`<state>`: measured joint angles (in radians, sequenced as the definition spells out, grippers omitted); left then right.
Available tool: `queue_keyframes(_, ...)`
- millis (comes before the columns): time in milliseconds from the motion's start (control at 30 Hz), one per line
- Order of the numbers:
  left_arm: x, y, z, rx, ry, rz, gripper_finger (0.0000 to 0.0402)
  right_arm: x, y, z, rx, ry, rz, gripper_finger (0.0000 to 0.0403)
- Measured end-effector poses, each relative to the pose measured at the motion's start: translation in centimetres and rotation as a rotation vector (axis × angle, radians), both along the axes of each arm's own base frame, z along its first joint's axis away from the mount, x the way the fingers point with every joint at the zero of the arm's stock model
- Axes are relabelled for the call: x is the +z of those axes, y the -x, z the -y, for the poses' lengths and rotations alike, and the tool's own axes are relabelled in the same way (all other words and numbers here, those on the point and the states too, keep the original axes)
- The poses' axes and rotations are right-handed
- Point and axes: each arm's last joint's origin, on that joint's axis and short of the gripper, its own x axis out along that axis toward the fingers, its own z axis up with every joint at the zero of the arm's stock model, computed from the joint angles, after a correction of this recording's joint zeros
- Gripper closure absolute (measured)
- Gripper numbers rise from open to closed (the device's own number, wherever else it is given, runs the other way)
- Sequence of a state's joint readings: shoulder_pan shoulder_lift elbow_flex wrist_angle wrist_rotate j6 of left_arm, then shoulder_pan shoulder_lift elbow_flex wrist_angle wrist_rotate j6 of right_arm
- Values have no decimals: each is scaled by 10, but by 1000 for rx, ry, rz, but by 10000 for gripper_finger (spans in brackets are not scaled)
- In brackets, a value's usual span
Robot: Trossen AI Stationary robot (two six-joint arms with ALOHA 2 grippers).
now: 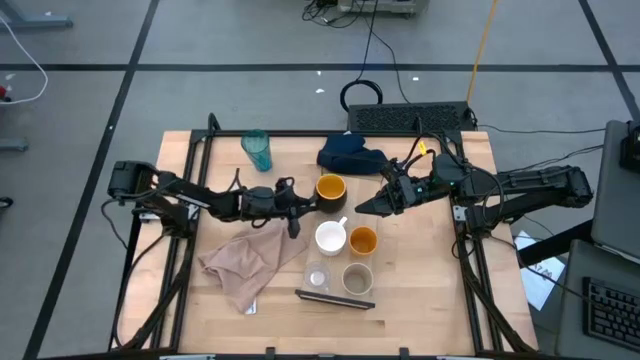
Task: Stack small to large cups/mugs on shelf
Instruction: Put the black cup on the shelf aligned with the white cup
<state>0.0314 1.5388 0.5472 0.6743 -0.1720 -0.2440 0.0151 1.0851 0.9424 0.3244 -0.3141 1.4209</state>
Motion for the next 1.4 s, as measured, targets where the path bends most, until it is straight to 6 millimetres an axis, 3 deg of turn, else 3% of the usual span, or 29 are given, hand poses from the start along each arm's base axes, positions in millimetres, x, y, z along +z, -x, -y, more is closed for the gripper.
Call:
queue_keyframes(867,3,1,-2,-134,87,12,324,0,0,0,-3,2,0,328)
queue_keyframes(1233,4,1,-2,-120,123,22,219,0,0,0,-4,2,0,328)
queue_keyframes(1400,3,1,-5,-82,116,21,191,0,0,0,-4,1,0,328)
